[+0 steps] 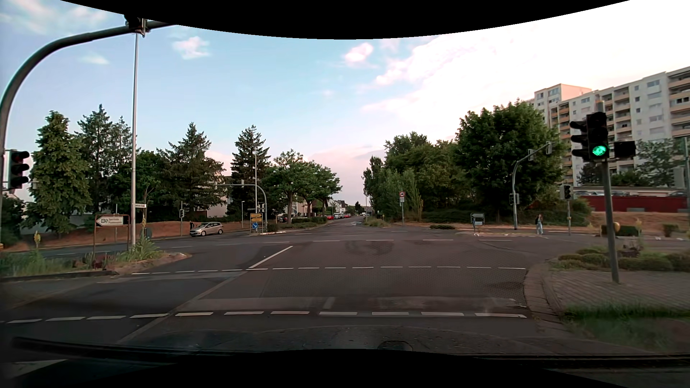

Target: Follow the waypoints while adhering to traffic rules and regulations

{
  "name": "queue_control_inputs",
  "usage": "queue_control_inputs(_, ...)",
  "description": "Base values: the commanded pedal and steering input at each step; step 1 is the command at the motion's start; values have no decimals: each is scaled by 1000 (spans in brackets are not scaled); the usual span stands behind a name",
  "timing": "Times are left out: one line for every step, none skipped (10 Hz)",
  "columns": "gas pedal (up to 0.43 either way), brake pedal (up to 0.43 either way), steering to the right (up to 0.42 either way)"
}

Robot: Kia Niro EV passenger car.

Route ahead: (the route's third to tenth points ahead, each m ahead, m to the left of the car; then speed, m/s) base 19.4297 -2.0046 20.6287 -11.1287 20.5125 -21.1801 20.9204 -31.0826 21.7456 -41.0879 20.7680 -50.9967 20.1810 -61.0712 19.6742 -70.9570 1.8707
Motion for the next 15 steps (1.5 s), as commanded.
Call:
queue_control_inputs(157,0,16)
queue_control_inputs(150,0,16)
queue_control_inputs(150,0,11)
queue_control_inputs(138,0,8)
queue_control_inputs(118,0,7)
queue_control_inputs(110,0,11)
queue_control_inputs(110,0,22)
queue_control_inputs(110,0,34)
queue_control_inputs(110,0,47)
queue_control_inputs(98,0,58)
queue_control_inputs(87,0,75)
queue_control_inputs(79,0,91)
queue_control_inputs(47,0,105)
queue_control_inputs(39,0,123)
queue_control_inputs(28,0,141)
